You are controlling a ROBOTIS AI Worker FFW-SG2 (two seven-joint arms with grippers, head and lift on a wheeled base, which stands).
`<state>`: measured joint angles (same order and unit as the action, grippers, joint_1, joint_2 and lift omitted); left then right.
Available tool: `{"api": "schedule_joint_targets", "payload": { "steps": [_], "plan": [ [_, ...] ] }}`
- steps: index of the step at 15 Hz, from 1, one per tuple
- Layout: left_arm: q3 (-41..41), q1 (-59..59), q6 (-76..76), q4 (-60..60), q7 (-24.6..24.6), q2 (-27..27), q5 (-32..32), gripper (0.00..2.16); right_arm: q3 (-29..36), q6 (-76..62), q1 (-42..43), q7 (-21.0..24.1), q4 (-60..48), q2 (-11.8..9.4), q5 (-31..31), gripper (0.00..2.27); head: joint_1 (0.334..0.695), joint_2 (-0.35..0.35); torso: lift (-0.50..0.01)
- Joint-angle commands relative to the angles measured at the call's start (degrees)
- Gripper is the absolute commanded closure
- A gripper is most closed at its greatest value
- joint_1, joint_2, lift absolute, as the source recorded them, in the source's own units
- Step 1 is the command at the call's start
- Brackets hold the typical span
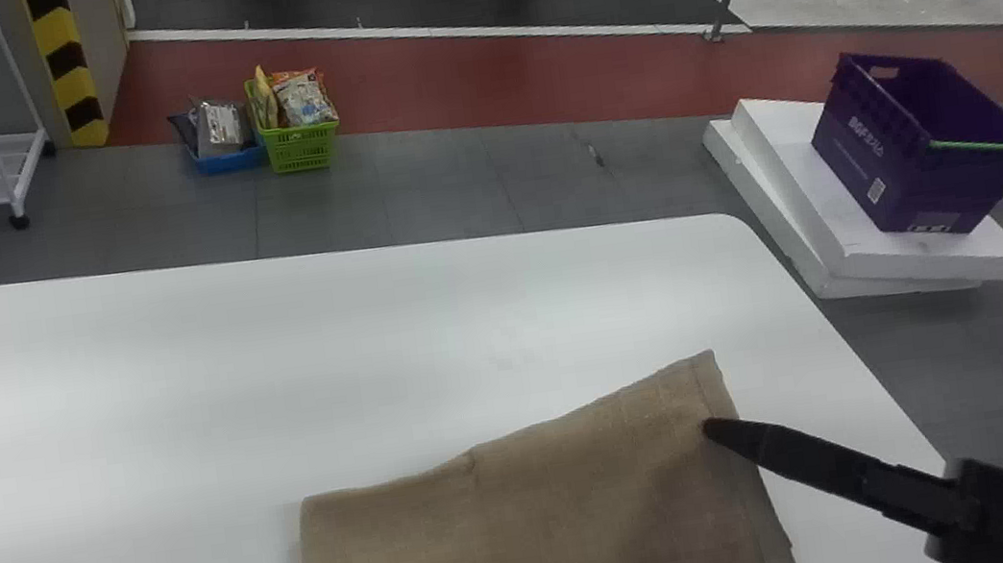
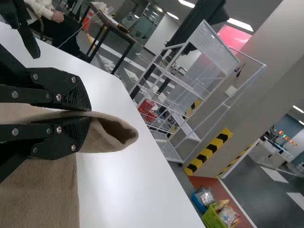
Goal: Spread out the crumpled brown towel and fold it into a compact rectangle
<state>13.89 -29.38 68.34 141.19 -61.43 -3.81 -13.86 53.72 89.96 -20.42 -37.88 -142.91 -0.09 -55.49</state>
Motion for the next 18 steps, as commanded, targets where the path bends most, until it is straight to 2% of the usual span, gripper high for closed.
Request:
{"api": "schedule_joint_targets", "payload": {
  "steps": [1, 6, 9, 16, 18],
  "plan": [
    [-0.1, 0.3, -0.2, -0.4, 0.1, -0.1, 0.1, 0.08, 2.4, 0.1, -0.4, -0.8, 0.2, 0.0, 0.3, 1.00, 0.695, -0.297, -0.127],
    [-0.4, 0.7, -0.2, -0.7, 0.2, -0.1, 0.1, 0.08, 7.4, 0.1, -0.6, -3.7, 1.5, 0.1, 1.8, 1.00, 0.695, -0.350, -0.127],
    [-0.7, 0.7, -0.2, -0.9, 0.3, -0.1, 0.2, 0.08, 4.3, 0.1, -1.0, -6.9, 5.1, 0.1, 7.7, 1.00, 0.695, -0.350, -0.127],
    [-1.5, 0.6, -0.5, -1.1, 0.3, -0.1, 0.8, 0.08, 4.1, 0.1, -2.2, -9.8, 9.6, 0.1, 13.5, 1.00, 0.695, -0.350, -0.127],
    [-1.8, 0.7, -0.7, -1.4, 0.3, -0.1, 0.9, 0.08, 4.3, 0.1, -2.3, -9.8, 10.8, -0.7, 15.1, 1.00, 0.695, -0.350, -0.127]
  ]
}}
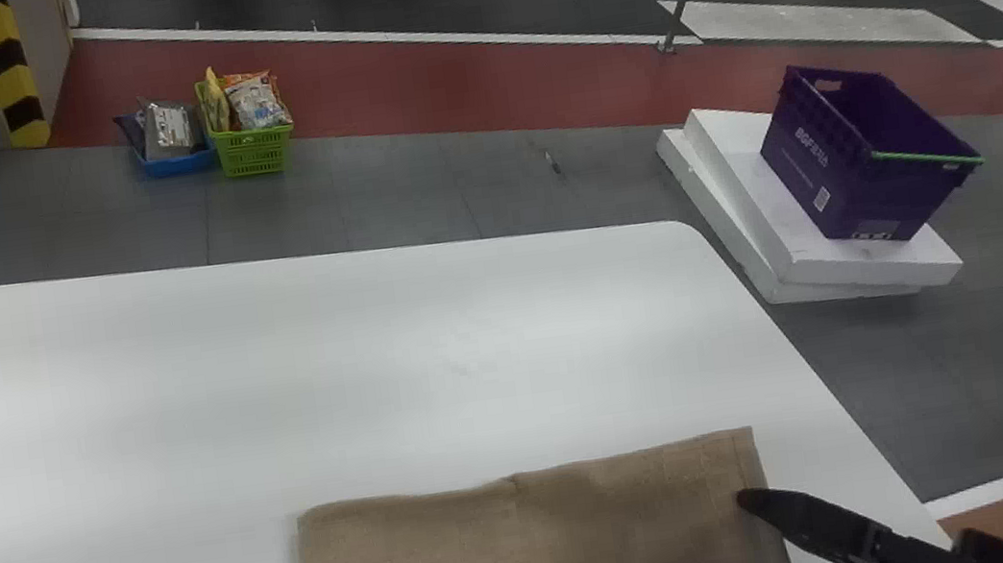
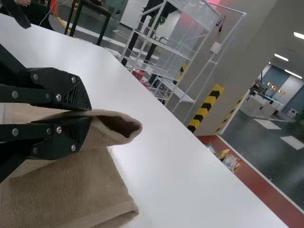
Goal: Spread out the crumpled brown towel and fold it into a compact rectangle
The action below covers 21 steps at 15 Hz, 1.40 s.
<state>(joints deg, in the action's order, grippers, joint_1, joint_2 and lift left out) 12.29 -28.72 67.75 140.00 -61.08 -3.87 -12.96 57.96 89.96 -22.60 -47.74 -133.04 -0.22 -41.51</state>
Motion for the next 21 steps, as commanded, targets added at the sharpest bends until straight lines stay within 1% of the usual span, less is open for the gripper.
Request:
{"api": "schedule_joint_targets", "payload": {
  "steps": [1, 3, 8, 11, 14, 17, 21],
  "plan": [
    [-0.4, 0.1, -0.3, -0.3, 0.1, 0.0, 0.1, 0.08, -0.3, 0.1, -0.1, 0.0, 1.8, -1.1, 1.8, 1.00, 0.695, -0.350, -0.127],
    [-0.7, 0.1, -0.3, -0.3, 0.1, 0.0, 0.3, 0.08, -1.9, 0.1, 0.4, 0.3, 3.0, -1.8, 3.5, 1.00, 0.695, -0.350, -0.127],
    [-1.0, 0.0, -0.3, -0.3, 0.0, 0.0, 0.7, 0.08, -5.5, 0.1, 3.3, 1.0, 6.4, -4.3, 7.4, 1.00, 0.695, -0.350, -0.127],
    [-1.1, -0.1, -0.3, -0.3, 0.0, 0.0, 0.7, 0.08, -6.5, 0.1, 3.7, 1.0, 8.6, -6.7, 9.2, 1.00, 0.695, -0.350, -0.127],
    [-1.1, -0.1, -0.3, -0.3, 0.0, -0.1, 0.7, 0.08, -7.1, 0.1, 3.7, 1.0, 9.5, -7.4, 11.2, 1.00, 0.695, -0.350, -0.127],
    [-1.2, -0.1, -0.3, -0.3, 0.0, -0.1, 0.7, 0.08, -8.0, 0.1, 3.7, 1.1, 9.9, -8.7, 12.2, 1.00, 0.695, -0.350, -0.127],
    [-1.2, -0.1, -0.3, -0.2, 0.2, -0.1, 0.8, 0.08, -10.6, 0.1, 5.2, 1.1, 11.5, -10.0, 14.6, 1.00, 0.695, -0.350, -0.127]
  ]
}}
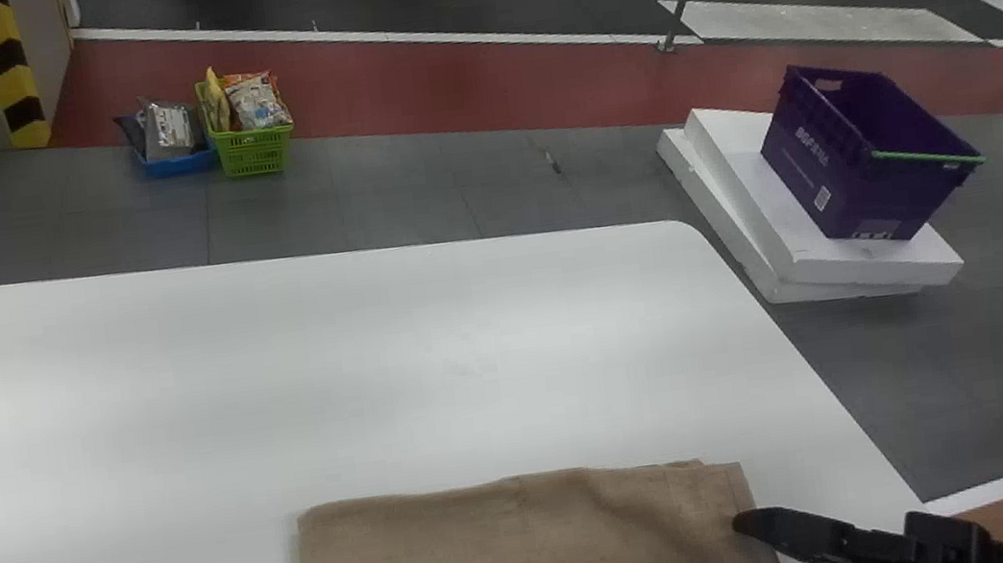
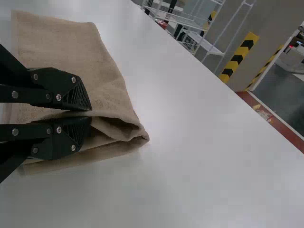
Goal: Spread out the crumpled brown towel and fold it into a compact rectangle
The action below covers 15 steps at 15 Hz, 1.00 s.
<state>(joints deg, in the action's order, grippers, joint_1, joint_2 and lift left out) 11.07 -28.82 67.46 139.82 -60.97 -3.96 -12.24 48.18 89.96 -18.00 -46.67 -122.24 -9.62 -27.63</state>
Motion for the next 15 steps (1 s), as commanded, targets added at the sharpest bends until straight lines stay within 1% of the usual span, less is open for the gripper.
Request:
{"api": "schedule_joint_targets", "payload": {
  "steps": [1, 2, 5, 9, 15],
  "plan": [
    [0.0, 0.0, 0.0, 0.0, 0.1, 0.0, 0.2, 0.08, -1.9, 0.1, 0.9, 0.0, 1.4, -1.4, 1.2, 1.00, 0.695, -0.350, -0.127],
    [0.0, 0.0, 0.0, 0.0, 0.1, 0.0, 0.5, 0.08, -2.8, 0.1, 1.1, 0.0, 1.8, -1.7, 1.7, 1.00, 0.695, -0.350, -0.127],
    [-0.1, 0.1, 0.0, -0.1, 0.3, 0.0, 0.8, 0.08, -4.3, 0.1, 1.7, -0.4, 2.5, -1.8, 2.8, 1.00, 0.695, -0.350, -0.127],
    [-0.4, 1.0, 0.0, -1.0, 0.4, 0.0, 1.0, 0.08, -4.6, 0.1, 1.8, -0.4, 2.6, -2.6, 3.4, 1.00, 0.695, -0.350, -0.127],
    [-0.6, 1.8, 0.0, -1.9, 0.5, -0.3, 1.2, 0.08, -5.6, 0.1, 2.1, -0.4, 2.7, -2.9, 5.0, 1.00, 0.695, -0.350, -0.127]
  ]
}}
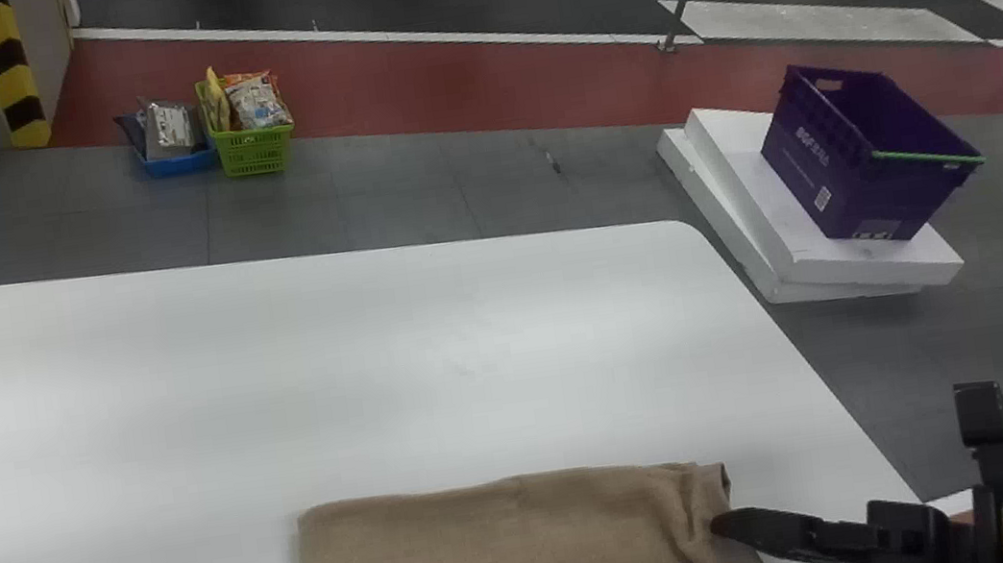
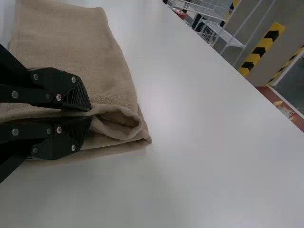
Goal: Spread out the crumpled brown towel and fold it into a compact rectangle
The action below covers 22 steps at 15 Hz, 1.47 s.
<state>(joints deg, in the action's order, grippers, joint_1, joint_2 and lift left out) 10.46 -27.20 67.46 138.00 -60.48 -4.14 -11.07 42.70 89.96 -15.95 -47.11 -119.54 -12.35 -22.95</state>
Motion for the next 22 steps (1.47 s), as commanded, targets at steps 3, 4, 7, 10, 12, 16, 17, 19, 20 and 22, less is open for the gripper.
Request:
{"api": "schedule_joint_targets", "payload": {
  "steps": [3, 4, 7, 10, 12, 16, 17, 19, 20, 22],
  "plan": [
    [0.0, 0.1, -0.2, -0.3, 0.2, -0.1, 0.0, 0.08, -1.1, 0.1, 0.1, 0.2, -0.1, -0.7, 2.4, 0.74, 0.695, -0.350, -0.127],
    [0.0, 0.1, -0.2, -0.3, 0.3, -0.1, 0.0, 0.08, -1.3, 0.1, 0.1, 0.2, -0.1, -0.9, 2.8, 0.66, 0.695, -0.350, -0.127],
    [0.0, 0.0, -0.2, -0.4, 0.3, -0.1, 0.0, 0.08, -2.4, 0.1, 0.3, 0.3, -0.3, -1.7, 4.6, 0.66, 0.695, -0.350, -0.127],
    [0.0, 0.1, -0.4, -0.7, 0.3, -0.3, 0.0, 0.08, -2.5, 0.1, 0.3, 0.1, -0.5, -2.4, 4.7, 0.66, 0.695, -0.350, -0.127],
    [0.1, 0.1, -0.4, -0.7, 0.3, -0.3, 0.0, 0.08, -2.5, 0.1, 0.0, -0.3, -1.1, -2.9, 5.4, 0.66, 0.695, -0.350, -0.127],
    [0.0, 0.1, -0.5, -0.8, 0.4, -0.3, 0.0, 0.08, -3.0, 0.1, -0.9, -0.9, -1.3, -3.5, 6.2, 0.66, 0.695, -0.350, -0.127],
    [0.0, 0.1, -0.5, -0.8, 0.4, -0.3, 0.0, 0.08, -3.9, 0.1, -0.9, -1.1, -1.4, -3.8, 6.9, 0.66, 0.695, -0.350, -0.127],
    [0.2, 0.0, -0.5, -0.9, 0.4, -0.3, 0.0, 0.08, -3.9, 0.1, -0.9, -1.4, -1.7, -3.9, 7.5, 0.66, 0.695, -0.350, -0.127],
    [0.2, 0.0, -0.5, -0.9, 0.4, -0.5, 0.0, 0.08, -4.1, 0.1, -1.0, -1.4, -1.7, -4.2, 7.7, 0.66, 0.695, -0.350, -0.127],
    [0.1, 0.0, -0.5, -0.9, 0.5, -0.5, 0.0, 0.08, -5.0, 0.1, -0.9, -1.4, -1.6, -4.2, 8.5, 0.66, 0.695, -0.350, -0.127]
  ]
}}
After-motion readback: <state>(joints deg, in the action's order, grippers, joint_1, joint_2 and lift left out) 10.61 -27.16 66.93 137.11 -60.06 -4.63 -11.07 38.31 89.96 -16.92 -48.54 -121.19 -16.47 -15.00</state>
